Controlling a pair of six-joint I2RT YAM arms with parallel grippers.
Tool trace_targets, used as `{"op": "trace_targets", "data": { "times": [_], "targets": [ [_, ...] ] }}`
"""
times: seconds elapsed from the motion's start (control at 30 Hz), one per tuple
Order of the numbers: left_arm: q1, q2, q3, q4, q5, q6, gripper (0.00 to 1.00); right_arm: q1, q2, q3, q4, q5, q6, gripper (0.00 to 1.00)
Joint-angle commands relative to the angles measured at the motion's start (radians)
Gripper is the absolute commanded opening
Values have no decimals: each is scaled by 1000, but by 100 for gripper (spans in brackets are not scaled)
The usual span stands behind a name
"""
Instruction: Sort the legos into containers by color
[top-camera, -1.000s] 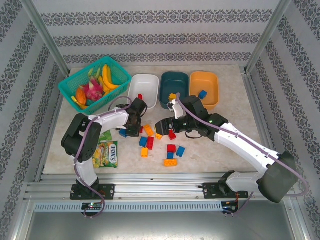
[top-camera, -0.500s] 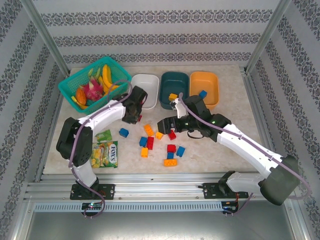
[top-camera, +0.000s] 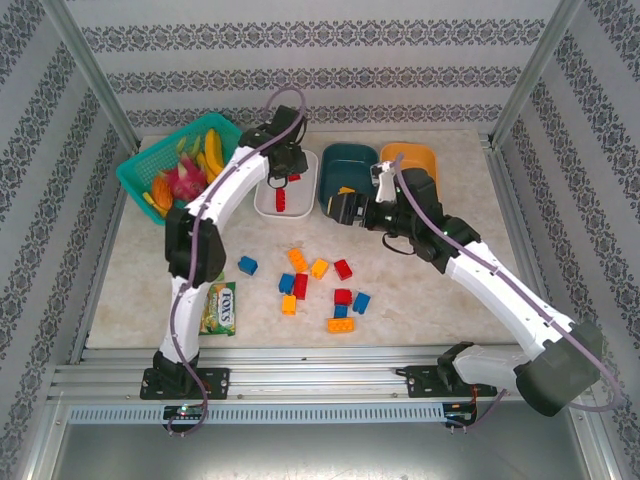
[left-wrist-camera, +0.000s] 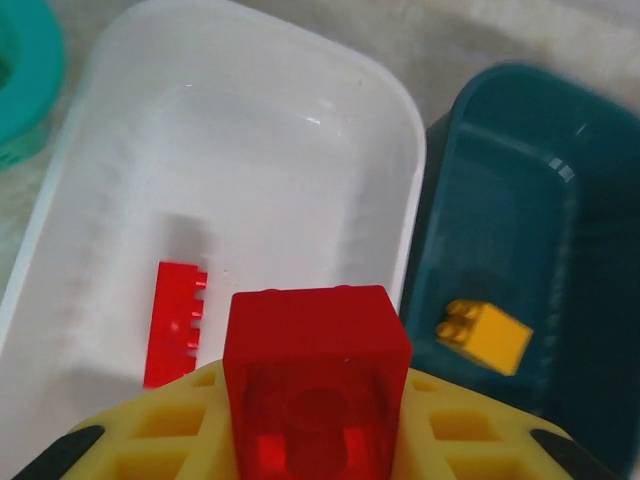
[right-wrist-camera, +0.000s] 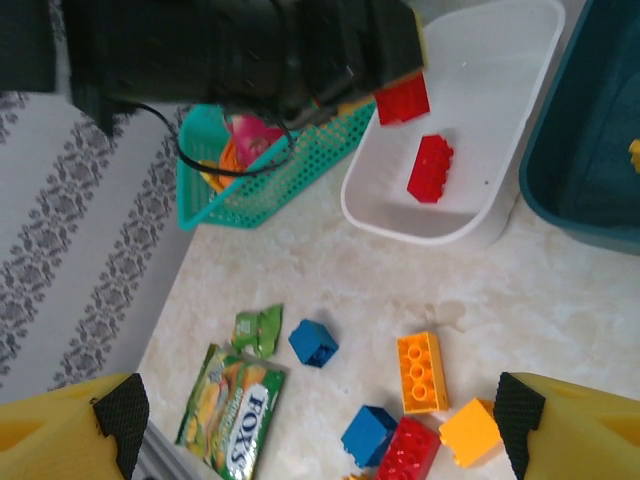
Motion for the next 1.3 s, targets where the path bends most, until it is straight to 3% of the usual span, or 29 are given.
{"op": "trace_targets", "data": {
  "times": [0.0, 0.4, 0.83, 1.07, 1.17, 1.23, 1.27],
  "targets": [
    [4, 82, 86, -117, -17, 227, 34, -19, 1, 32, 20, 21, 41, 91],
    [2, 200, 51, -175, -40, 251, 38, -44, -41, -22, -27, 34, 58, 91],
    [-14, 137, 82, -209, -42, 232, 55, -44, -25, -41, -156, 61, 26, 91],
    [-38, -68, 4, -170, -56, 180, 63, 16, -24, 21, -392, 119, -102, 89],
    [-51, -246, -195, -40, 100, 217, 69, 70, -17, 25, -499, 124, -147, 88],
    [-62, -402, -418, 115, 162, 197, 89, 129, -8, 21, -580, 138, -158, 88],
    [-65, -490, -523, 179, 181, 176, 94, 158, -5, 15, -607, 145, -157, 89]
  ]
}}
